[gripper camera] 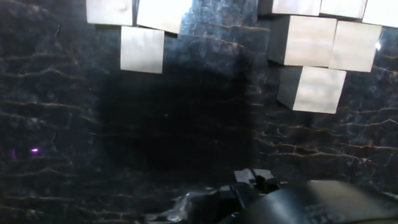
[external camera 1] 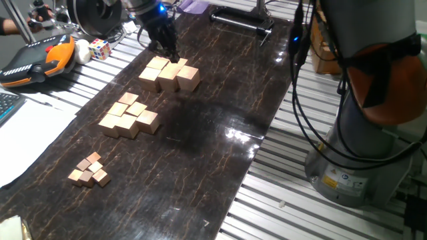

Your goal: Stack the blocks into a pyramid shape

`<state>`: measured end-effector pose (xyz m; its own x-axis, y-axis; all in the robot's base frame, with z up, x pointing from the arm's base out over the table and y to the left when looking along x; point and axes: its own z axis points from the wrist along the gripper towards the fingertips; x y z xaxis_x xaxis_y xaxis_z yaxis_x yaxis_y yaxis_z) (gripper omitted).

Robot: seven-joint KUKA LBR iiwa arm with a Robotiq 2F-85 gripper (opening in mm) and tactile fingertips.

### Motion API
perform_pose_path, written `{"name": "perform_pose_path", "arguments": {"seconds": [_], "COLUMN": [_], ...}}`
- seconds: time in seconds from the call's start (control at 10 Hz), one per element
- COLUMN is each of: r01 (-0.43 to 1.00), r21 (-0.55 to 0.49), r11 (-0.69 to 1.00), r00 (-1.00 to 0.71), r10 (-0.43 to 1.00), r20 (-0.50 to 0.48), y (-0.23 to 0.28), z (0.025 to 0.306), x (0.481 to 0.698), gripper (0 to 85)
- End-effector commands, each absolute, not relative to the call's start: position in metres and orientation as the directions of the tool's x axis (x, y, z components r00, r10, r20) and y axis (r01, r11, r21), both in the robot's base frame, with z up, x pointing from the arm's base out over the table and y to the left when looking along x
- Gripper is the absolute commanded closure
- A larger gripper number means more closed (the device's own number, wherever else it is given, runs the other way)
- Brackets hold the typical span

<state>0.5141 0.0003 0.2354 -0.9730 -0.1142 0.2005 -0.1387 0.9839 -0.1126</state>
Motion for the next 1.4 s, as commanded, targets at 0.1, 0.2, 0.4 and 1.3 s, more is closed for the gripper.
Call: {"name": "perform_pose_path", "arguments": {"seconds": [0.1,0.2,0.4,1.3], "r01": [-0.07,-0.095,-0.02,0.106], "r21": [-0.155,-0.215,-0.222,-0.246], "r11": [0.985,0.972,0.975,0.963], "r00": [-0.993,-0.992,-0.993,-0.994], "r10": [-0.055,-0.074,0.006,0.106], "r20": [0.1,0.101,0.117,-0.012], "y": [0.001,0.001,0.001,-0.057], "z": [0.235,0.235,0.235,0.149], "x": [0.514,0.514,0.514,0.56], "gripper": [84.3,84.3,84.3,21.0]}}
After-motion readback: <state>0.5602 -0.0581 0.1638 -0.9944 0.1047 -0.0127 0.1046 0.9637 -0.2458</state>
